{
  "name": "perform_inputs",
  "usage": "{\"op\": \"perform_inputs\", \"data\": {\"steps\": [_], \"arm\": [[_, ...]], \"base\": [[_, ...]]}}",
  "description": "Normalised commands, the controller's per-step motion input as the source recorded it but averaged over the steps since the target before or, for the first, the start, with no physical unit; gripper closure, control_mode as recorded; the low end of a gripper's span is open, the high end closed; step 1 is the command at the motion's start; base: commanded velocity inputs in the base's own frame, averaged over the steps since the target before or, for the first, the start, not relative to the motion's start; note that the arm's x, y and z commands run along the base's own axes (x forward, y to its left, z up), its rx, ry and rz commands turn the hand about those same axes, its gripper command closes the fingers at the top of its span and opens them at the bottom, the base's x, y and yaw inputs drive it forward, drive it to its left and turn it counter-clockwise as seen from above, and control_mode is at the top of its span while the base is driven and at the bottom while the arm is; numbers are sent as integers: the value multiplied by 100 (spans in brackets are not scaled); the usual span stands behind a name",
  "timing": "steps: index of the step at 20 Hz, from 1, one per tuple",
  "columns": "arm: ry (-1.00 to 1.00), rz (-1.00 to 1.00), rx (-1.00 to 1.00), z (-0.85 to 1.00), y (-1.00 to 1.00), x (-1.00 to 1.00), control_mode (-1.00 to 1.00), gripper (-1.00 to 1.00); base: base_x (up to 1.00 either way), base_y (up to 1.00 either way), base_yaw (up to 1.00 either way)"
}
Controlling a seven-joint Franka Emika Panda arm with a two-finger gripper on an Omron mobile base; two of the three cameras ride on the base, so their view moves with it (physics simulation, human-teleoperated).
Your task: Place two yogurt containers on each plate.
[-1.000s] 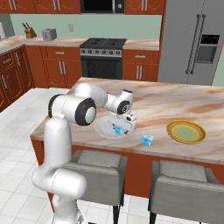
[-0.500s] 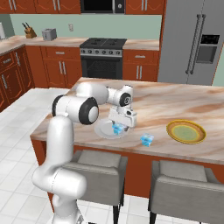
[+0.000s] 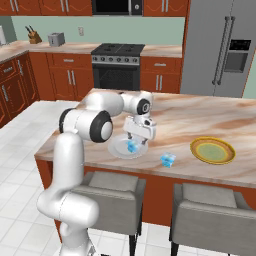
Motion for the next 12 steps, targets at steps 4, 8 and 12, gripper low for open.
{"op": "perform_inputs", "data": {"steps": [4,8,12], "arm": [[-1,0,0,17,18,0,-100,-100],[-11,1,0,25,23,-1,-100,-100],[-29,6,0,33,33,-1,-100,-100]], "base": [[0,0,0],[0,0,0],[0,0,0]]}}
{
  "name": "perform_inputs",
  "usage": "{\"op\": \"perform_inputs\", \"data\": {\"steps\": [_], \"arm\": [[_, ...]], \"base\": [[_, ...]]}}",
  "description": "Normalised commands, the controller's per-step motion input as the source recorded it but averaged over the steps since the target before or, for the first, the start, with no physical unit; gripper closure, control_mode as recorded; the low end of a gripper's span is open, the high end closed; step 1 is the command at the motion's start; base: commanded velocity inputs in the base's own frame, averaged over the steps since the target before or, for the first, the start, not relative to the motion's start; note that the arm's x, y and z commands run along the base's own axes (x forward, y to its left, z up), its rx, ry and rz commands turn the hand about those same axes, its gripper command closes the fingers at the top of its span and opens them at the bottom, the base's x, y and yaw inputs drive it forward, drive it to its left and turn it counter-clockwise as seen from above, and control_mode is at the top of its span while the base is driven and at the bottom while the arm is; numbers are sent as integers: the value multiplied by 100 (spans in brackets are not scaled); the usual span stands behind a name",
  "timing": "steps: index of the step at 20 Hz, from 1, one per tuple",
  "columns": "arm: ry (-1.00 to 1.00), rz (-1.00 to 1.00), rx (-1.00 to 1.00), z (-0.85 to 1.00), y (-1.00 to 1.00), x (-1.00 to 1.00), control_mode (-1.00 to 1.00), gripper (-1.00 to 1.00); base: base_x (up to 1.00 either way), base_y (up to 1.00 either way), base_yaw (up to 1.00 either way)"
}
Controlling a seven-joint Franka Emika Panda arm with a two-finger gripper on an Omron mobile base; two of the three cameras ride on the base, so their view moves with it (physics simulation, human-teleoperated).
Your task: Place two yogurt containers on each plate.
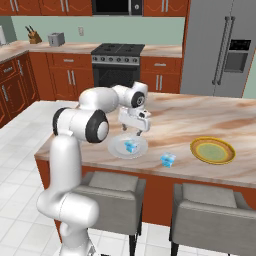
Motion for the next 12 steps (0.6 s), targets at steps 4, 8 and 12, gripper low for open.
{"op": "perform_inputs", "data": {"steps": [4,8,12], "arm": [[-25,22,0,14,58,0,-100,-100],[-8,39,0,0,74,11,-100,-100],[0,58,0,0,80,27,-100,-100]], "base": [[0,0,0],[0,0,0],[0,0,0]]}}
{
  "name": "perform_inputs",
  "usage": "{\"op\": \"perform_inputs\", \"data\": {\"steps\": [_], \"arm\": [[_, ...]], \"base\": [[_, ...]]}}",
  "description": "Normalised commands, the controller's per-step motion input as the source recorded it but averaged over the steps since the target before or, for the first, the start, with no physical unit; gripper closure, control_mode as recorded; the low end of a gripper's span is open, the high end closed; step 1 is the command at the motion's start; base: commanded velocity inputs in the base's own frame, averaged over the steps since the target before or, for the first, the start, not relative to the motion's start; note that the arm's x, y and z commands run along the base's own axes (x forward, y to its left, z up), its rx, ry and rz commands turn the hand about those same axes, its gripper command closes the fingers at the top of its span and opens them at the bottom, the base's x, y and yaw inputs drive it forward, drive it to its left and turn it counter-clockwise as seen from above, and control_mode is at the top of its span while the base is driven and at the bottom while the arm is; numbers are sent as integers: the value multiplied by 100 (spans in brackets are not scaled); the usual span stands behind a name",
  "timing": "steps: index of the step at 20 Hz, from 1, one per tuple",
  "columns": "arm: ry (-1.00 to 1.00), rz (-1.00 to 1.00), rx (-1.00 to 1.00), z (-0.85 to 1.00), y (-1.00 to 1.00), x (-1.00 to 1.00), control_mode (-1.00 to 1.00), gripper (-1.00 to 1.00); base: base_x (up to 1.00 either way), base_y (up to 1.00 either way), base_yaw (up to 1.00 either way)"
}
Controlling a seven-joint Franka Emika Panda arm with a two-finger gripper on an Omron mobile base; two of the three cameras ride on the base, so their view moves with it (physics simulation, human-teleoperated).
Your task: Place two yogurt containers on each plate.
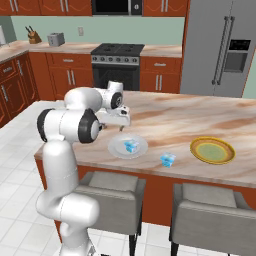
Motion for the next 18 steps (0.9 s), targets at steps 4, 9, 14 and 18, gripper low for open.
{"op": "perform_inputs", "data": {"steps": [4,9,14,18], "arm": [[0,57,0,0,71,34,-100,-100],[-2,51,0,0,54,29,-100,-100],[0,28,6,-2,39,31,-100,-100],[0,14,4,-11,35,20,-100,-100]], "base": [[0,0,0],[0,0,0],[0,0,0],[0,0,0]]}}
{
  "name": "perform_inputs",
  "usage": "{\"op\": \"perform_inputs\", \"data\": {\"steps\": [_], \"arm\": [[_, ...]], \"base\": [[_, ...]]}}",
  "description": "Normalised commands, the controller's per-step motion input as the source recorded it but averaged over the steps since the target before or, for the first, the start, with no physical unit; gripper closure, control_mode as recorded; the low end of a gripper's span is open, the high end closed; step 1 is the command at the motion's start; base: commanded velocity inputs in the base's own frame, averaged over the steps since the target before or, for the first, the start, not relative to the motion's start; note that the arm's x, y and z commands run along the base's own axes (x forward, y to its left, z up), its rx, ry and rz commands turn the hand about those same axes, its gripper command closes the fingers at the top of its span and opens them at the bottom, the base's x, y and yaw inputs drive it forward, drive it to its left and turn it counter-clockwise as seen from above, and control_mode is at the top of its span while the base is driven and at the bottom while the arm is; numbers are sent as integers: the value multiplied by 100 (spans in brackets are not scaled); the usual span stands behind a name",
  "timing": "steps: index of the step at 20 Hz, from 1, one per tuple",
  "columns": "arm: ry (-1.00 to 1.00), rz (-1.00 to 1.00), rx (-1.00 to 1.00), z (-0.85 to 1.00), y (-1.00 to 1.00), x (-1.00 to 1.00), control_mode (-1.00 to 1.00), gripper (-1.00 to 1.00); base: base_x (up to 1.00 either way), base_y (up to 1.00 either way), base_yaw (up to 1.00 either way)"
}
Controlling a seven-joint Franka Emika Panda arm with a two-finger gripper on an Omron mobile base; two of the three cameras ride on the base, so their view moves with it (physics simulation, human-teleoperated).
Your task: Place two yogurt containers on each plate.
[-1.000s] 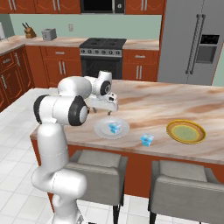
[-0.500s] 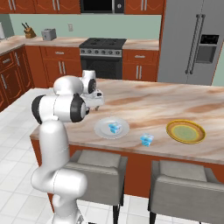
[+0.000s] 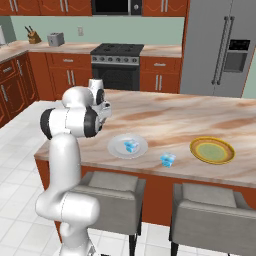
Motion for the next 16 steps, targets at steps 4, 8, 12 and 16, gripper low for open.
{"op": "perform_inputs", "data": {"steps": [4,8,12,16], "arm": [[0,5,0,-14,29,10,-100,-100],[0,0,0,-14,21,5,-100,-100],[0,0,0,-12,4,5,-100,-100],[-3,0,0,-12,0,8,-100,-100]], "base": [[0,0,0],[0,0,0],[0,0,0],[0,0,0]]}}
